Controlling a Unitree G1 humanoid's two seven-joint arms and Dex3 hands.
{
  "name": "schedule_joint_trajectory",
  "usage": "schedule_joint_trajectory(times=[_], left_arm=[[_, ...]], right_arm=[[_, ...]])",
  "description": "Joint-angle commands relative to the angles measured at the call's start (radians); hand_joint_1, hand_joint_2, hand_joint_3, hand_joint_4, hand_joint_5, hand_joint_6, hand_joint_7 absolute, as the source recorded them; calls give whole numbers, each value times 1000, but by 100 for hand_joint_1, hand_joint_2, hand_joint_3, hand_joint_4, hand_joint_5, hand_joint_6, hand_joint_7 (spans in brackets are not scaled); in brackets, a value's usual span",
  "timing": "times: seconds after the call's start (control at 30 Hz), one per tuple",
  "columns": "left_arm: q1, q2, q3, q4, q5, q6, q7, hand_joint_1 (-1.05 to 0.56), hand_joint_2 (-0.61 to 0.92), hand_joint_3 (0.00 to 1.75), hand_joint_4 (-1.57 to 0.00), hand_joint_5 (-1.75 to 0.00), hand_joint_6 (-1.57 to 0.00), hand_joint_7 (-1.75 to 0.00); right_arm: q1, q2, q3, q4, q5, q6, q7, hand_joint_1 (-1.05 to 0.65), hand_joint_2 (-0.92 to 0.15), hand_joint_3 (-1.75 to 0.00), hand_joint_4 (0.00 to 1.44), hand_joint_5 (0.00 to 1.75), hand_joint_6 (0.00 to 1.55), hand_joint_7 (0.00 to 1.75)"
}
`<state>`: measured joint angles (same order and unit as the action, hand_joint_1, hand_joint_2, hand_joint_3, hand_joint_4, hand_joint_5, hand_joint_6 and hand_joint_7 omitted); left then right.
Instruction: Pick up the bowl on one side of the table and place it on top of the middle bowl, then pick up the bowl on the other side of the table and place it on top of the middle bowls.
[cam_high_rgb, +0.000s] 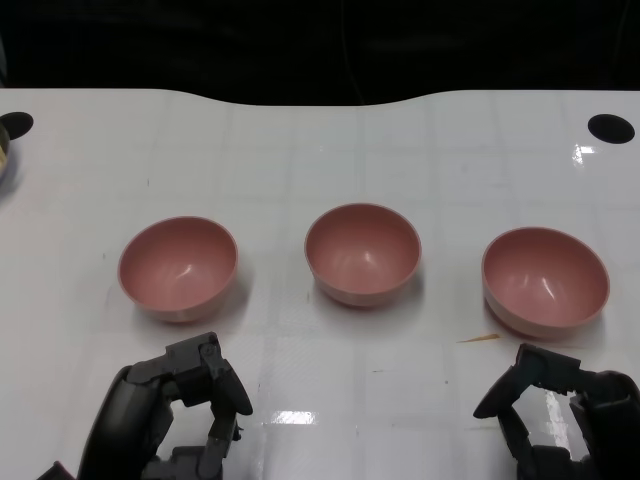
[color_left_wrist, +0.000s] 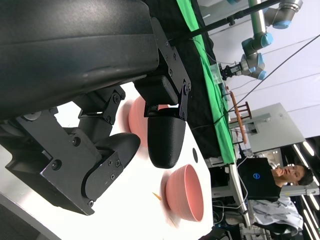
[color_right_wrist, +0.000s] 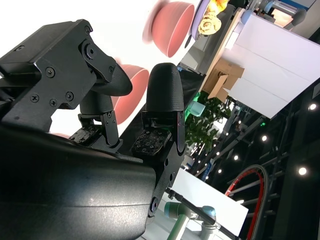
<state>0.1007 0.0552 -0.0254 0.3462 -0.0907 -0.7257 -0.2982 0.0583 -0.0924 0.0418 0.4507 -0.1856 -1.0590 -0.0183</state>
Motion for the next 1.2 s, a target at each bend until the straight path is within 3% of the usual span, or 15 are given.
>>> schedule_joint_trajectory(times=[0.03, 0.37, 0.63, 0.8, 0.9, 1.03, 1.2], left_arm=[[-4, 11, 11, 8, -9, 6, 2, -5, 28, 146, -80, -165, -81, -139], [-17, 14, 14, 29, -34, -9, -15, -6, 31, 141, -78, -165, -80, -138], [-32, 15, 31, 43, -17, -33, 16, -11, 50, 101, -66, -127, -71, -82], [-41, 32, 47, 31, 50, -15, 57, -15, 69, 60, -59, -112, -63, -51], [-49, 53, 60, 2, 165, 19, 135, -28, 86, 20, -60, -81, -67, -17], [-34, 75, 70, -122, 329, 120, 235, -34, 91, 5, -55, -59, -64, -4], [-29, 136, 61, -256, 556, 242, 321, -36, 92, 2, -45, -49, -50, 0]], right_arm=[[-8, -12, -14, 15, 20, -12, -5, 4, -37, -129, 78, 145, 82, 120], [-10, -8, -19, 14, -11, 1, -22, 4, -35, -131, 79, 144, 83, 121], [-6, -3, -10, 11, -6, -1, -24, 3, -35, -133, 79, 143, 84, 119], [-4, -2, -9, 4, -9, 10, -26, 4, -35, -134, 79, 144, 84, 120], [-8, -3, -7, 11, -2, 4, -23, 4, -35, -134, 79, 145, 83, 120], [-8, -5, -10, 9, -8, 4, -28, 4, -34, -135, 79, 146, 84, 120], [-4, -4, -13, 2, -26, 12, -38, 3, -32, -136, 79, 144, 84, 120]])
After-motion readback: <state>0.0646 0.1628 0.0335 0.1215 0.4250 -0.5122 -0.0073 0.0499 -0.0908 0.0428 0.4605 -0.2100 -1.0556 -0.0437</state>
